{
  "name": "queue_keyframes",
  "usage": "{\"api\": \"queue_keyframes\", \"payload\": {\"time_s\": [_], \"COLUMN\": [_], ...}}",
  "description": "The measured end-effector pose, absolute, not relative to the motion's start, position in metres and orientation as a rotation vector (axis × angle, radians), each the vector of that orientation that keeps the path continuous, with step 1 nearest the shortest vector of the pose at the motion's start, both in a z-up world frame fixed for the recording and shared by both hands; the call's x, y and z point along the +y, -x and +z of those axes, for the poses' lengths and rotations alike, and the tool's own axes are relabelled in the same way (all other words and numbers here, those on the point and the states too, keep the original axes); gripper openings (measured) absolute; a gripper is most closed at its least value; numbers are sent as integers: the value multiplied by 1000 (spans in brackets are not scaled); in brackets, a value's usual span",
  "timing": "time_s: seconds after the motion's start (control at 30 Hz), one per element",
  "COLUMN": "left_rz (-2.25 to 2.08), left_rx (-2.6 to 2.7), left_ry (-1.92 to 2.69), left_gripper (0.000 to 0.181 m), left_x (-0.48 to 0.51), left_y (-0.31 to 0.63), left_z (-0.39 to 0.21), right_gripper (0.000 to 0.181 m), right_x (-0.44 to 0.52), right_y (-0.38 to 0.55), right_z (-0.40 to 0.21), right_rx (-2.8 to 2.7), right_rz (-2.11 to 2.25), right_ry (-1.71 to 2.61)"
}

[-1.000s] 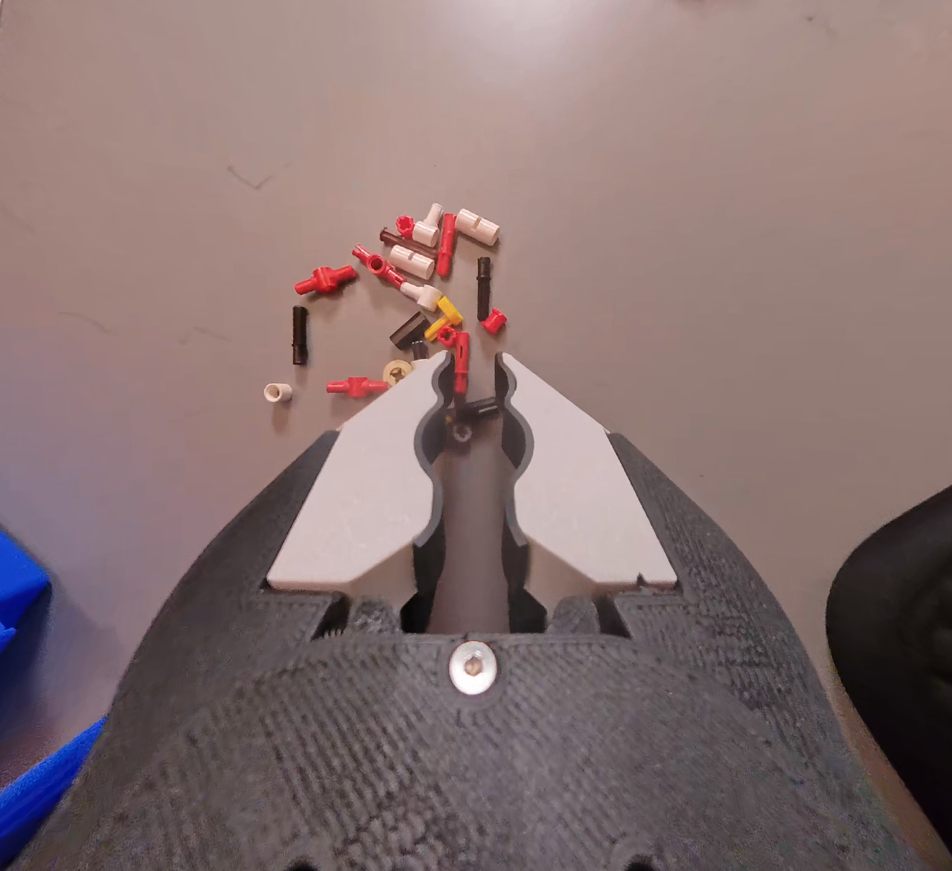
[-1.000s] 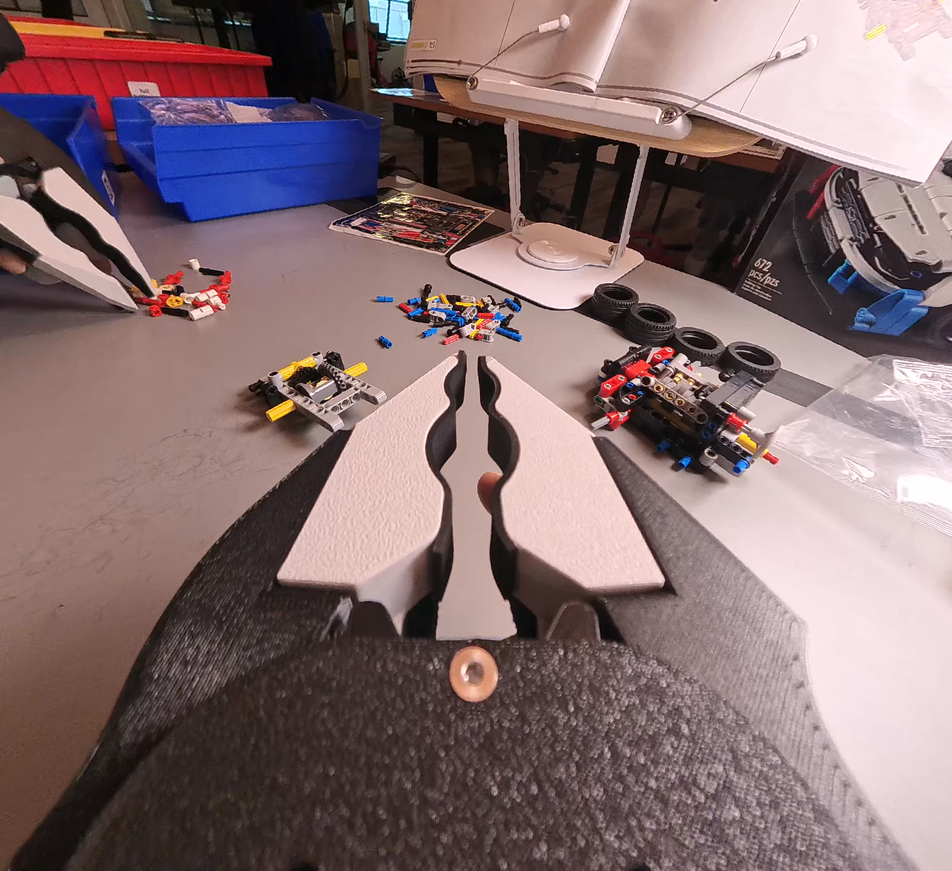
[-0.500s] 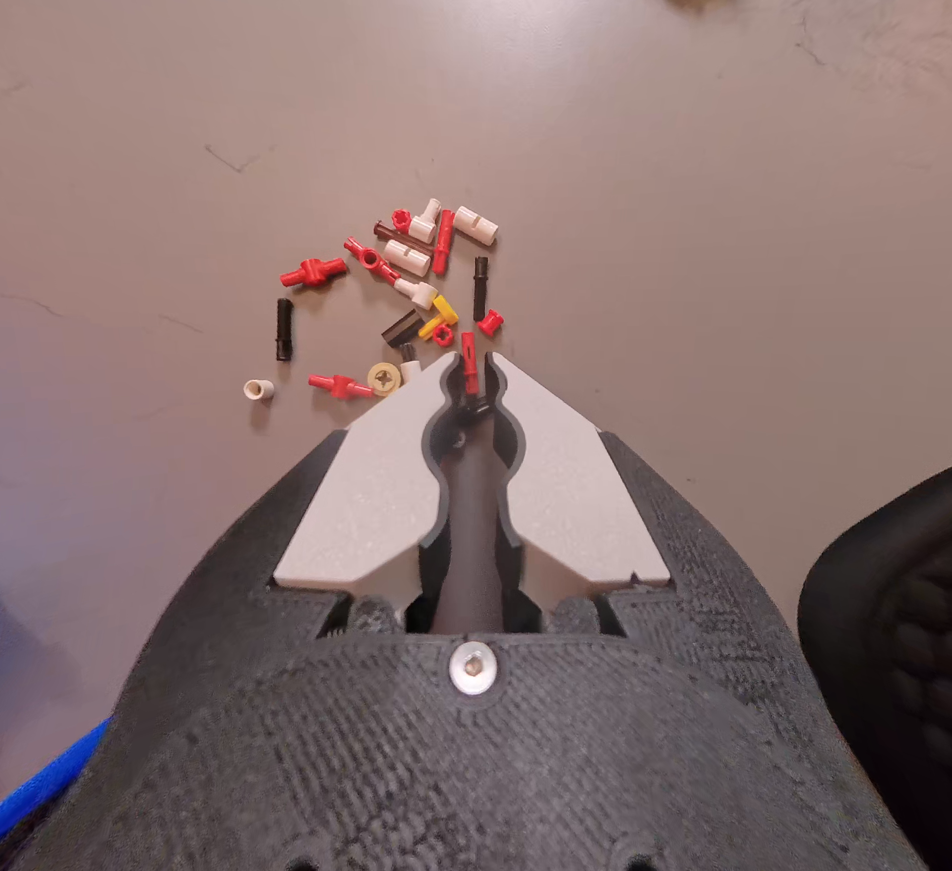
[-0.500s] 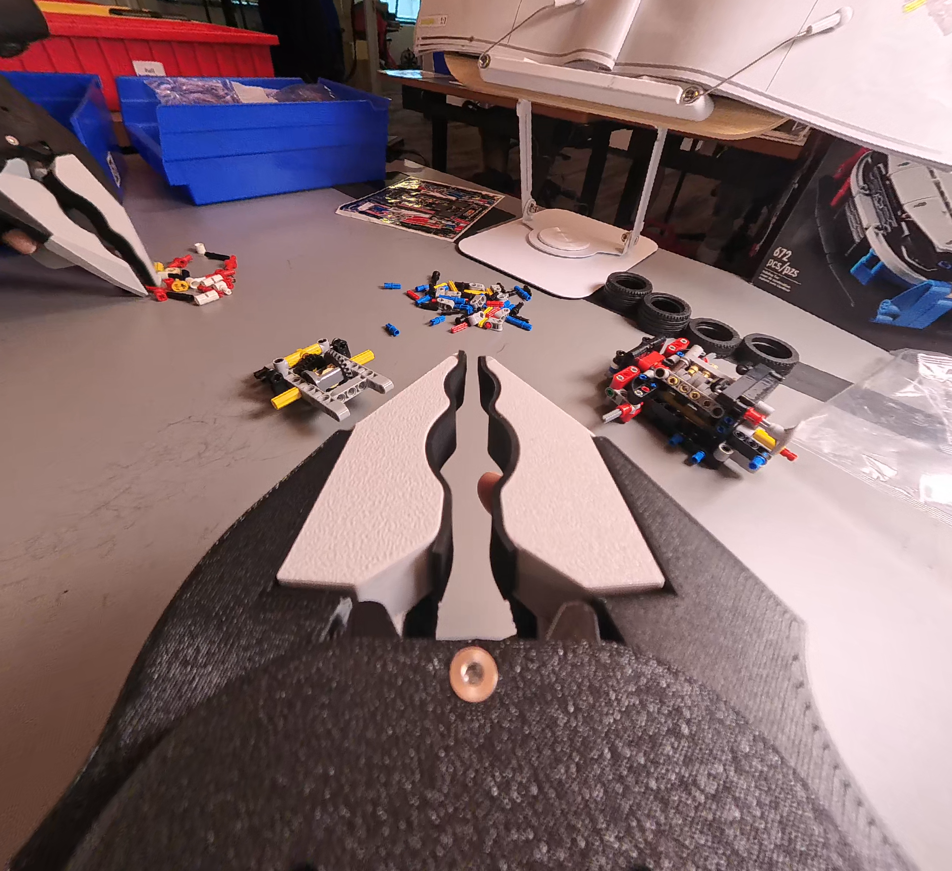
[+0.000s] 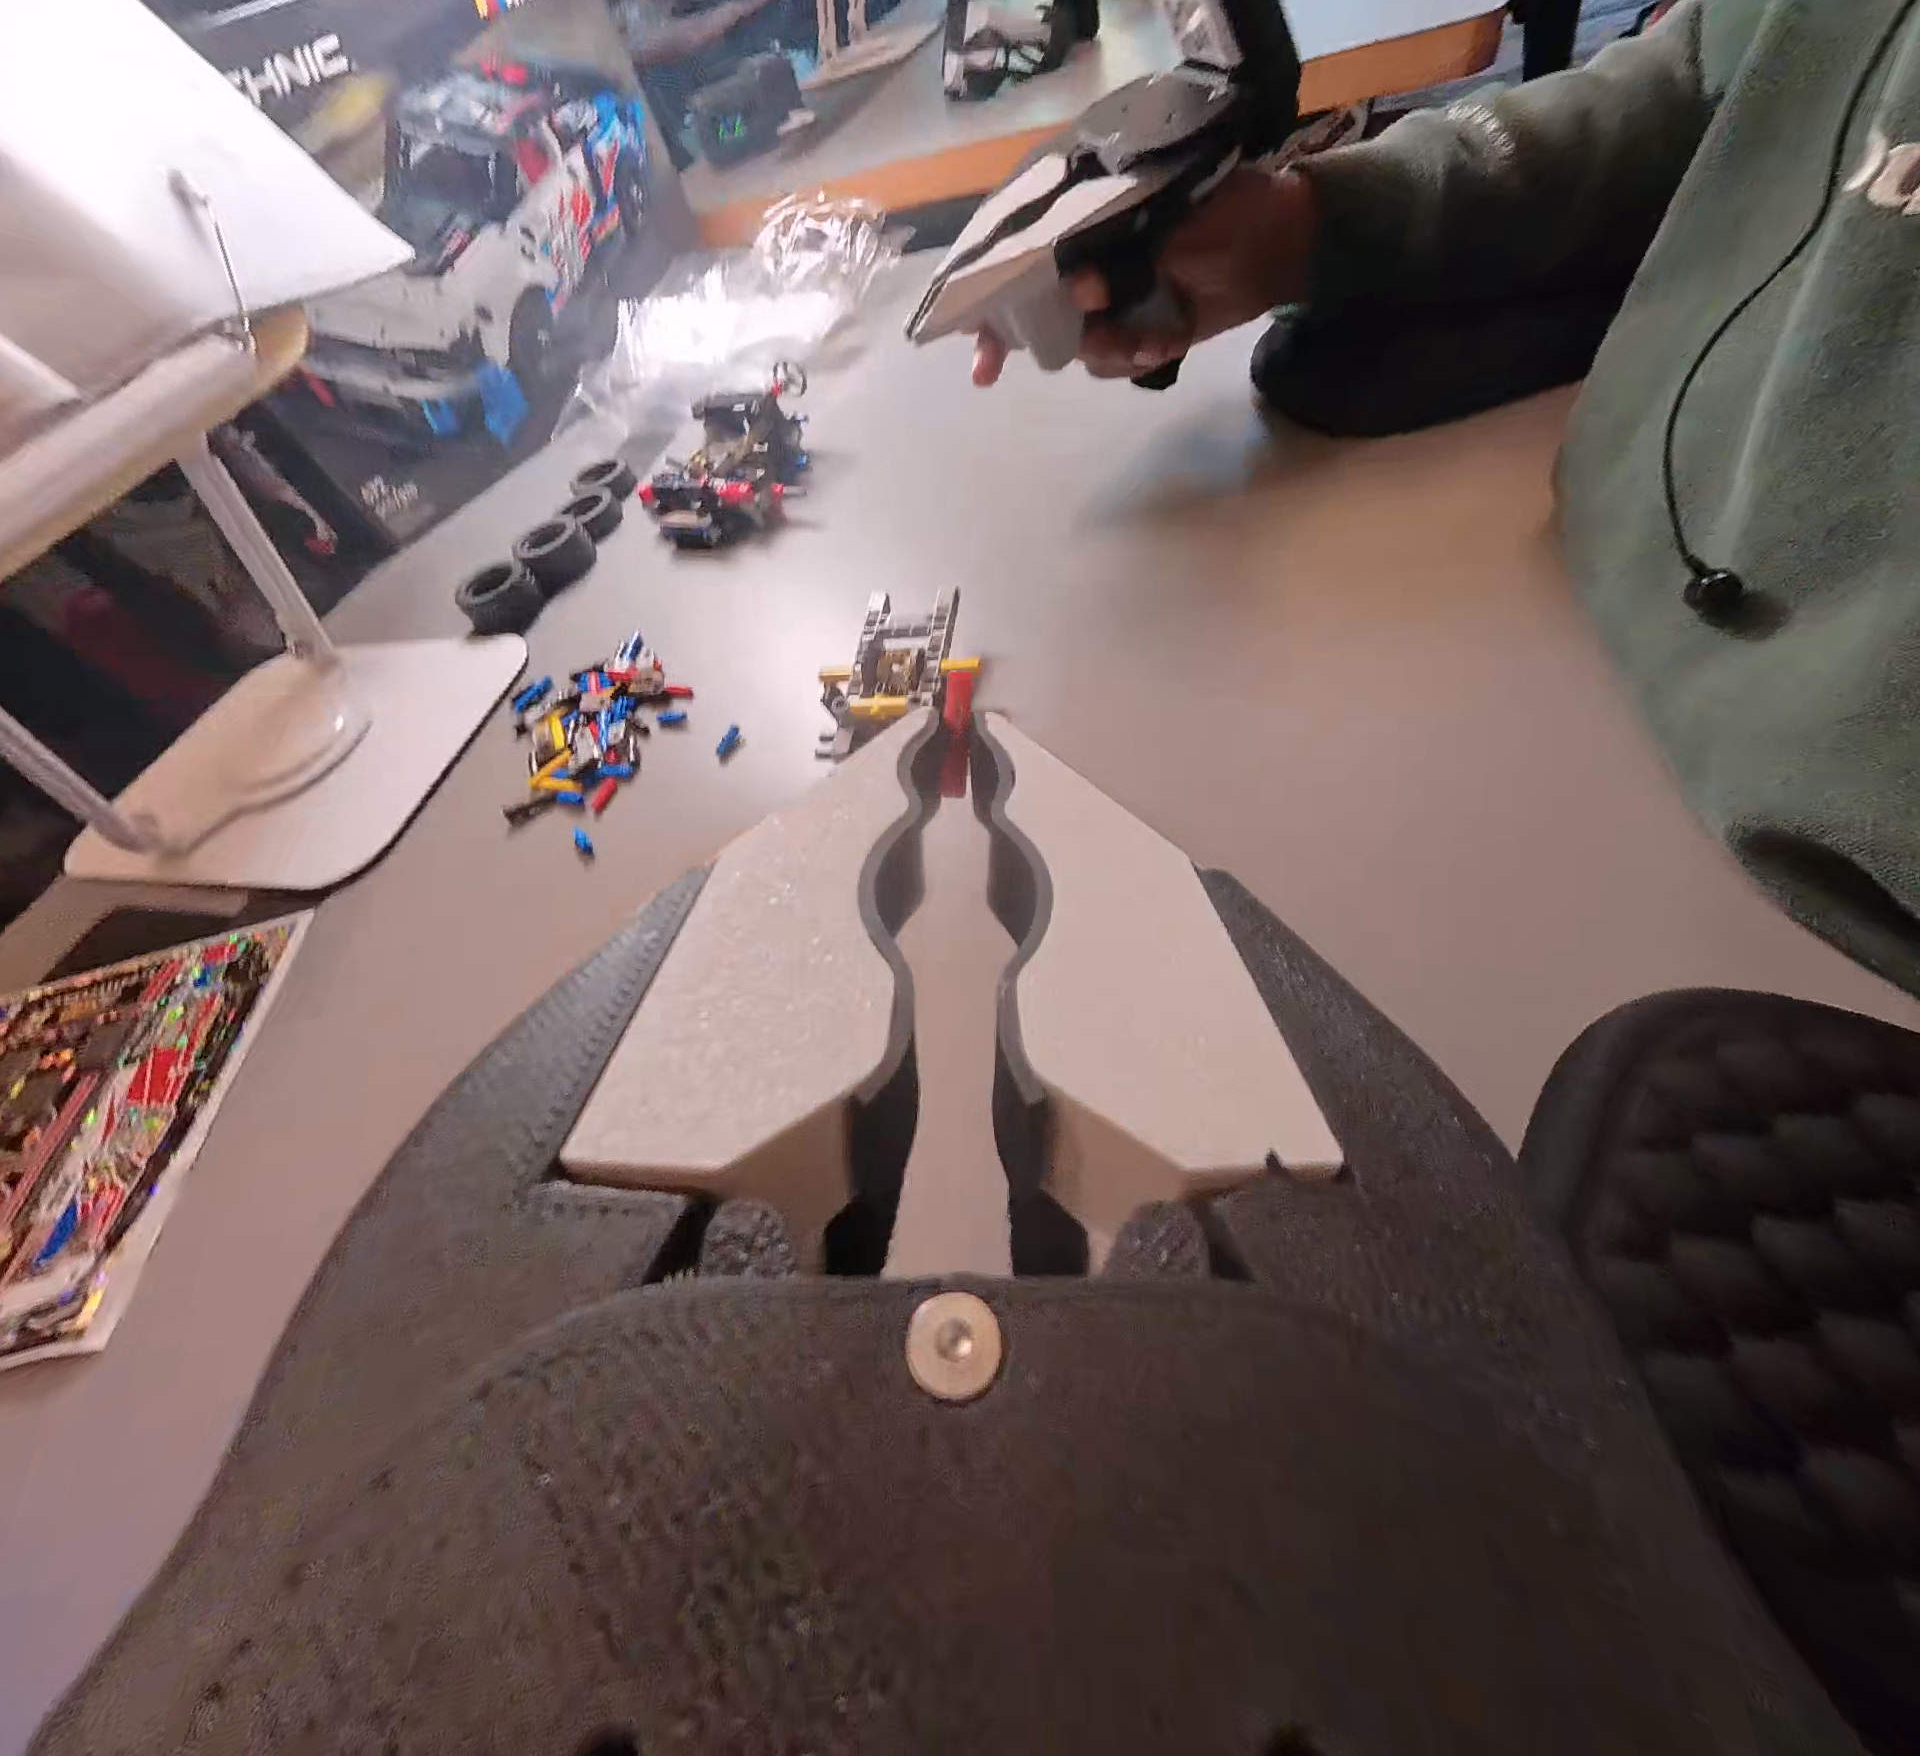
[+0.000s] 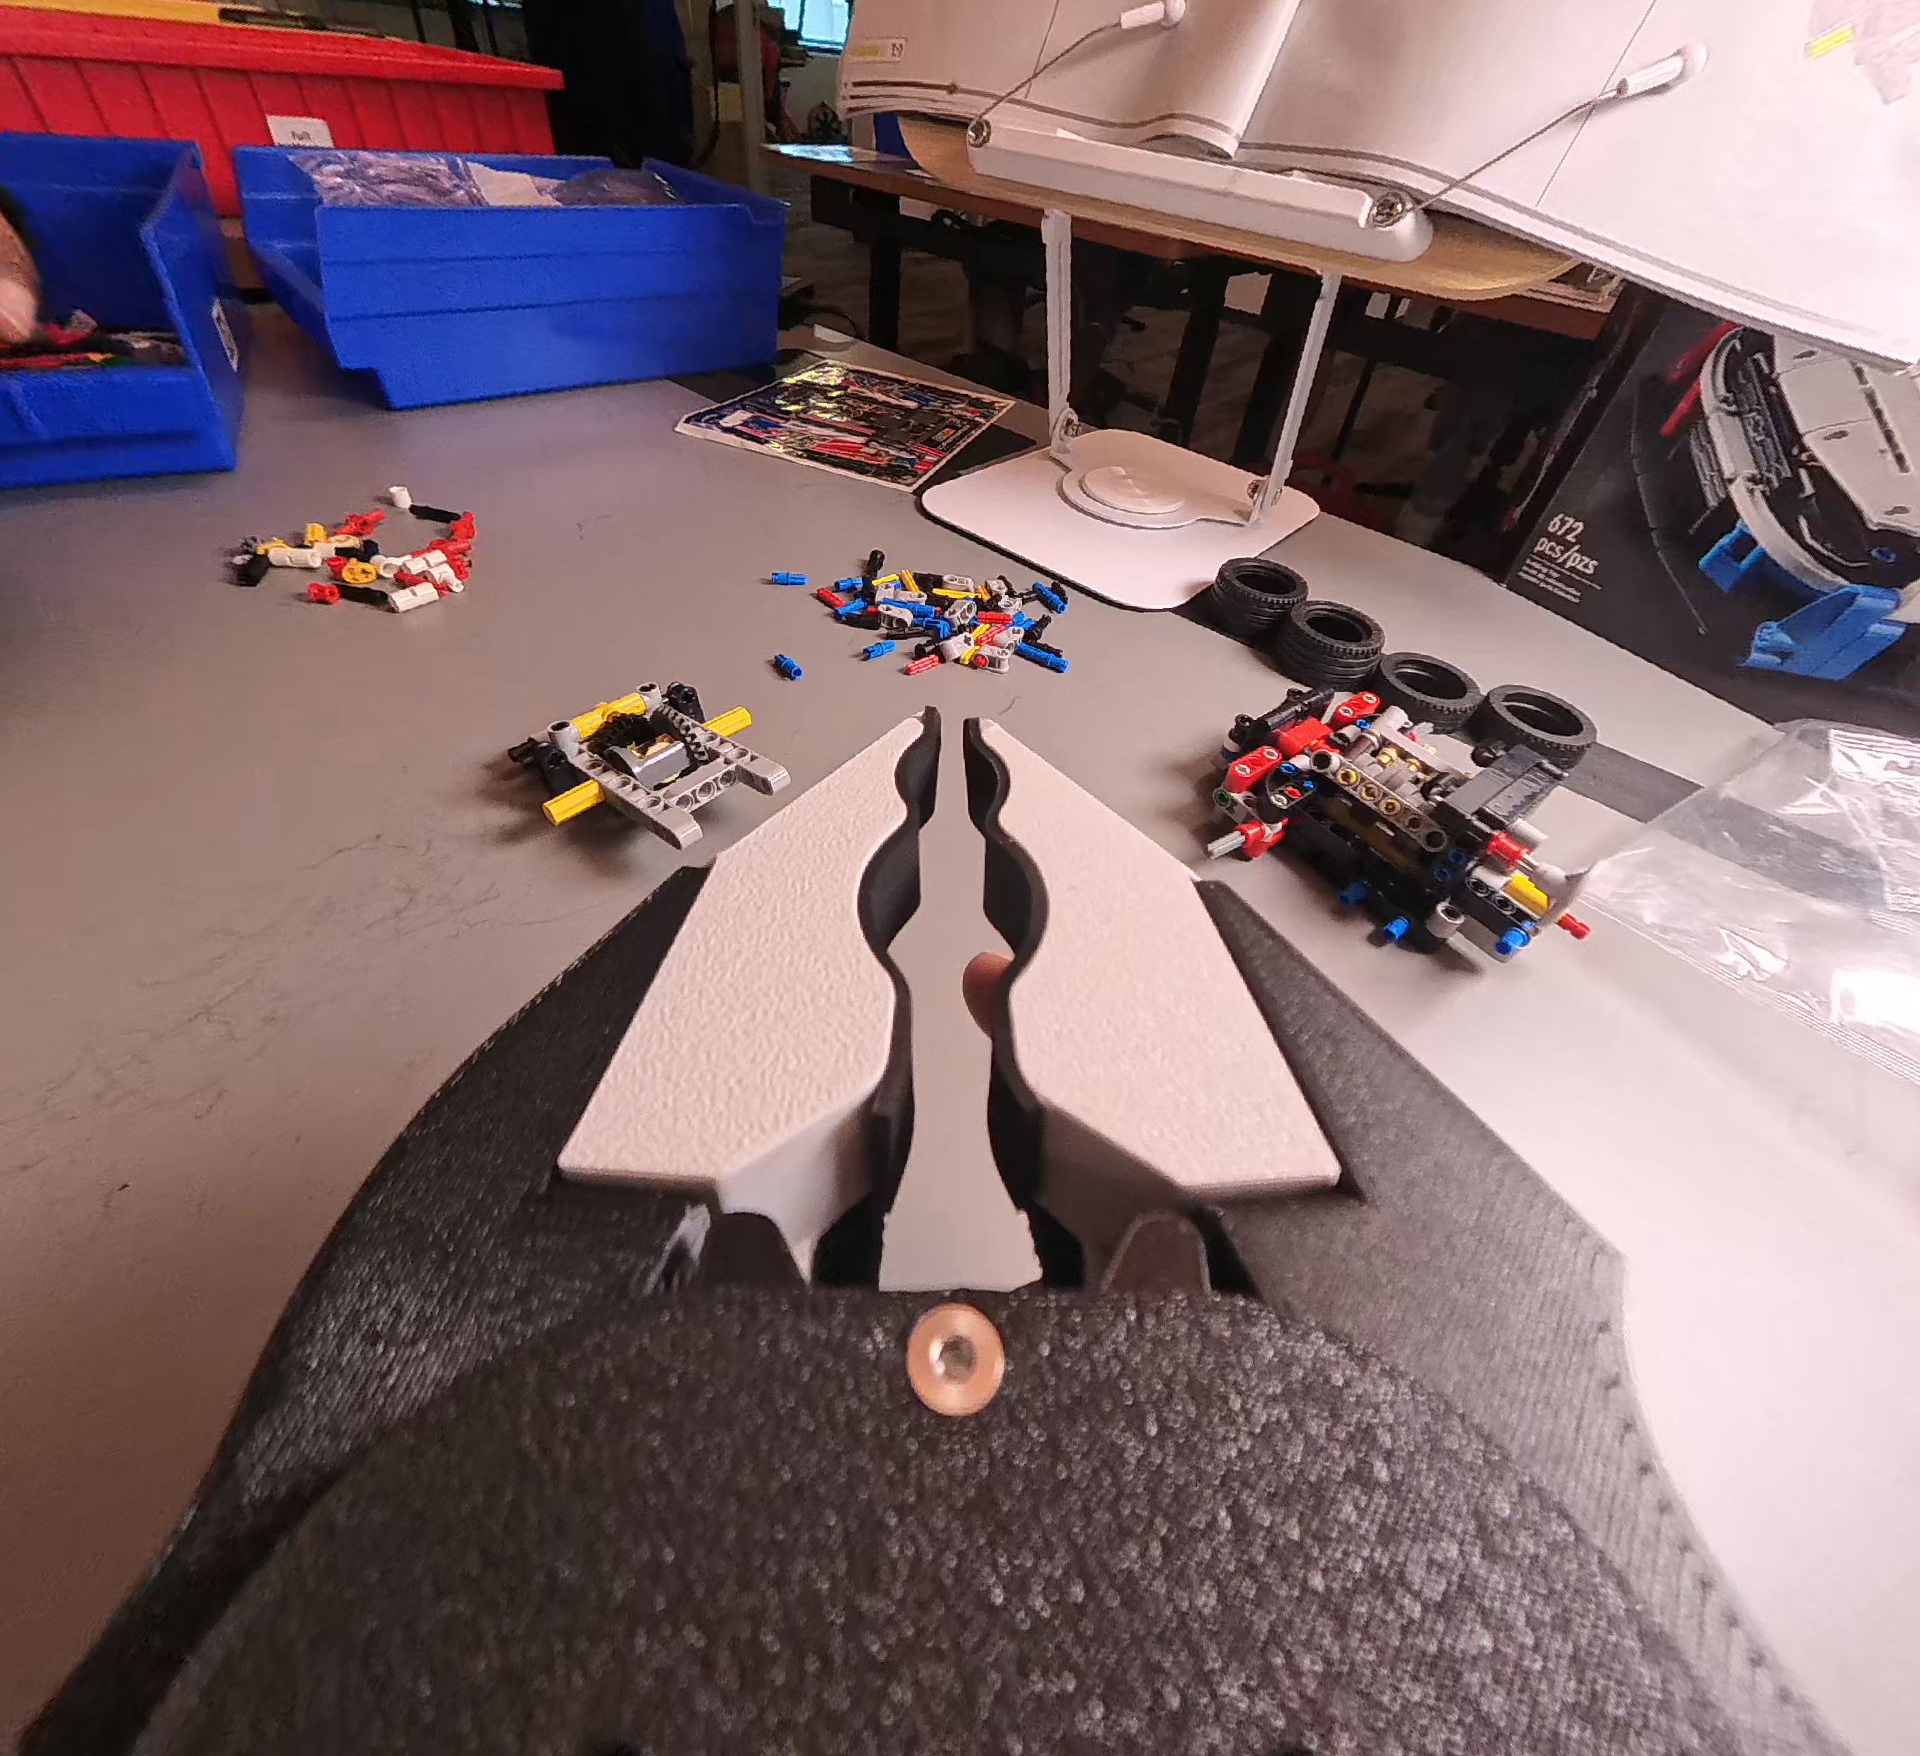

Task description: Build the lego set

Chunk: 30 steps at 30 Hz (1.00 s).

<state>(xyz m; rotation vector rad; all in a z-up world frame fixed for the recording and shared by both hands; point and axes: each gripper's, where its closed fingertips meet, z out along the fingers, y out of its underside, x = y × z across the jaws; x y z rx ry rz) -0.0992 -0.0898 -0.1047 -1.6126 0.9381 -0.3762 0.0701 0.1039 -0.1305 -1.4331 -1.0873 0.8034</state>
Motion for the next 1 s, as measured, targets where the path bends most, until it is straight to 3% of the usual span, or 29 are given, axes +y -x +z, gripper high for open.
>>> {"api": "queue_keyframes", "payload": {"time_s": [0.57, 1.0], "left_rz": [-454, -505], "left_rx": [1058, 1203], "left_ry": [1575, 2050], "left_gripper": [2, 2], "left_x": [-98, -85], "left_y": [65, 48], "left_z": [-103, -214], "right_gripper": [3, 3], "right_x": [103, 109], "right_y": [-69, -75], "right_z": [-132, -135], "right_rx": [-1098, -1114], "right_rz": [794, 768], "right_ry": [1428, 1438]}}
